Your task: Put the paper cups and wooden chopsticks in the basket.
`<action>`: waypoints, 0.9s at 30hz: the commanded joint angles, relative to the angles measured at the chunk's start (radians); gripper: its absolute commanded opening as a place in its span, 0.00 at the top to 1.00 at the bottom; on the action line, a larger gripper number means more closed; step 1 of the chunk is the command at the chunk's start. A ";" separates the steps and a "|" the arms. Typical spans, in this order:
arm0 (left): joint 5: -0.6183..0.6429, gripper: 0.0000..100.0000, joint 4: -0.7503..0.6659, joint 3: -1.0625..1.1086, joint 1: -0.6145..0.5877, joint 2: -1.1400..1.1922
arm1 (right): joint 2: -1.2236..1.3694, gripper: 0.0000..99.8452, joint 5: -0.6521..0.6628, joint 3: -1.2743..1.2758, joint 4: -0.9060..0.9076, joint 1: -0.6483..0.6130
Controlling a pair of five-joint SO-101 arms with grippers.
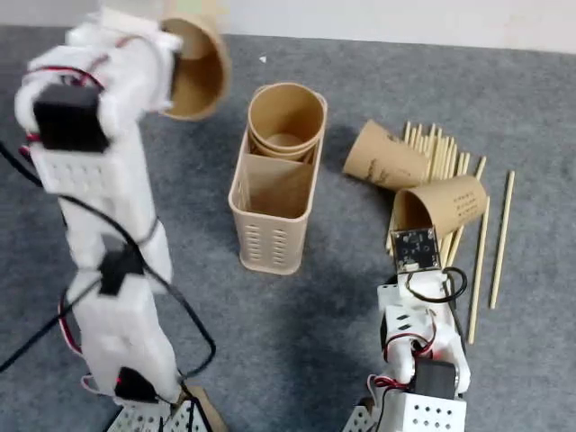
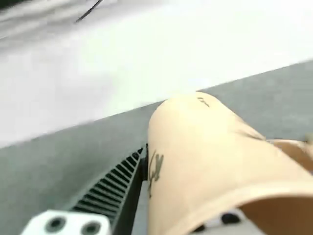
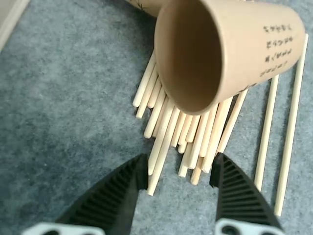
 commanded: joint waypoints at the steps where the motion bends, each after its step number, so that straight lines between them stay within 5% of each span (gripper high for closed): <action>1: -0.003 0.99 0.002 0.128 0.119 -0.096 | -0.010 0.78 0.014 0.122 -0.010 -0.010; 11: -0.006 0.99 0.003 0.374 0.274 -0.096 | -0.010 0.78 0.014 0.122 -0.010 -0.010; 18: -0.006 0.99 0.003 0.565 0.225 -0.097 | -0.010 0.78 0.014 0.122 -0.010 -0.010; 23: -0.005 0.85 0.002 0.576 0.145 -0.097 | -0.010 0.78 0.014 0.122 -0.010 -0.010; 27: -0.006 0.84 -0.064 0.530 0.111 -0.105 | -0.010 0.78 0.014 0.122 -0.010 -0.010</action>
